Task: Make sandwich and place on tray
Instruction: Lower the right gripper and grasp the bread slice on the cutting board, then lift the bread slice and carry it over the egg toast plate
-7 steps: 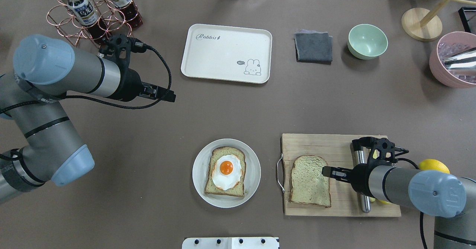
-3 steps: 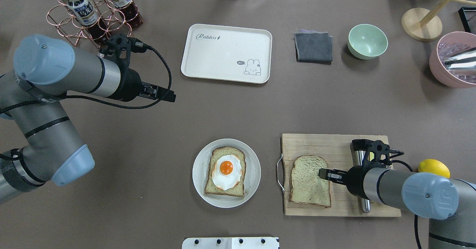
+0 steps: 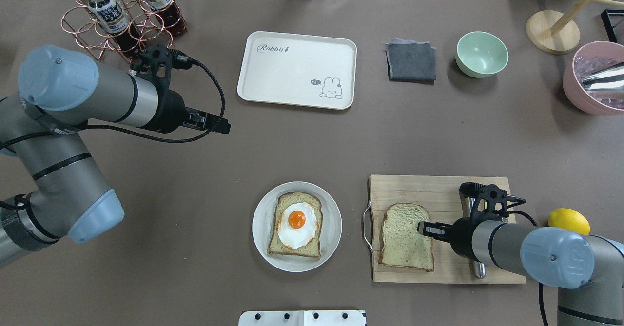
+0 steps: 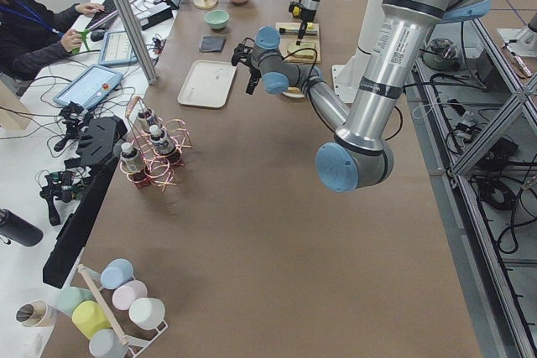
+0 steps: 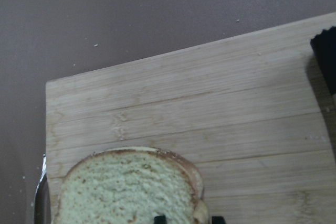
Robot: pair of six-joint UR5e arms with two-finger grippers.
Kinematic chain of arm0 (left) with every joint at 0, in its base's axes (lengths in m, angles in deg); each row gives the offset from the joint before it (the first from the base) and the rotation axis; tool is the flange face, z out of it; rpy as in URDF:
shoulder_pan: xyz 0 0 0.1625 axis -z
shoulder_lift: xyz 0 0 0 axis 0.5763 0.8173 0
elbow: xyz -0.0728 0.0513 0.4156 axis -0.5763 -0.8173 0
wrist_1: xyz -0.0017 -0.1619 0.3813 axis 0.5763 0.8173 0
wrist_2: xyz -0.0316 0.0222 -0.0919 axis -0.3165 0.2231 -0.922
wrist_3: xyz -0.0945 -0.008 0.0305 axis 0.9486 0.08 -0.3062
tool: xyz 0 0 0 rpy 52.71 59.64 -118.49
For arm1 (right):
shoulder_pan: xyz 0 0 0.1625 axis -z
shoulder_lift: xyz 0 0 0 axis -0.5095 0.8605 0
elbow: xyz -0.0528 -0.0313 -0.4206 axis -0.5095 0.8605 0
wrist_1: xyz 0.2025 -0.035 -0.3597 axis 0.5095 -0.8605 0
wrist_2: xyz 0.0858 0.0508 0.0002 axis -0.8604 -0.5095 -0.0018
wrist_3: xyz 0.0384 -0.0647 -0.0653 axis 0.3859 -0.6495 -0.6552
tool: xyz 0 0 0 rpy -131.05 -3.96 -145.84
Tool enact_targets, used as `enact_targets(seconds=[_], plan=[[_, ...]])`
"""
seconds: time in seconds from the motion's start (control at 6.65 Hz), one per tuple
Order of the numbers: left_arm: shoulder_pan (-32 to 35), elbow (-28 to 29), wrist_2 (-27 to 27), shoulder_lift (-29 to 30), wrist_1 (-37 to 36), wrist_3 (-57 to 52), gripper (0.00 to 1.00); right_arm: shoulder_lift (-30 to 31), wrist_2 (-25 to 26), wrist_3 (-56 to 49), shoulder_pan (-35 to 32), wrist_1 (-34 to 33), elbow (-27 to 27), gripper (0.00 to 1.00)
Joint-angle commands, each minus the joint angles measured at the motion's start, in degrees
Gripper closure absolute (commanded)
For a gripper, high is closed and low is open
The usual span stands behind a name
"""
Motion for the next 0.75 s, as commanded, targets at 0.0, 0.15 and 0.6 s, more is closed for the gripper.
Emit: enact_targets(seconds=[0.0,0.15,0.6], plan=[[0.0,0.0,-0.1,0.0,0.0,0.0,0.03,0.0,1.1,0.0,-0.1,-1.4,-1.2,1.00],[0.0,0.0,-0.1,0.0,0.0,0.0,0.03,0.5,0.6,-0.1,-1.6,-1.4,-2.4,1.00],[0.0,0.1,-0.4,0.4,0.0,0.2,0.03,-0.7,-8.7,-0.2,-12.3,-1.4,-5.9,1.00]])
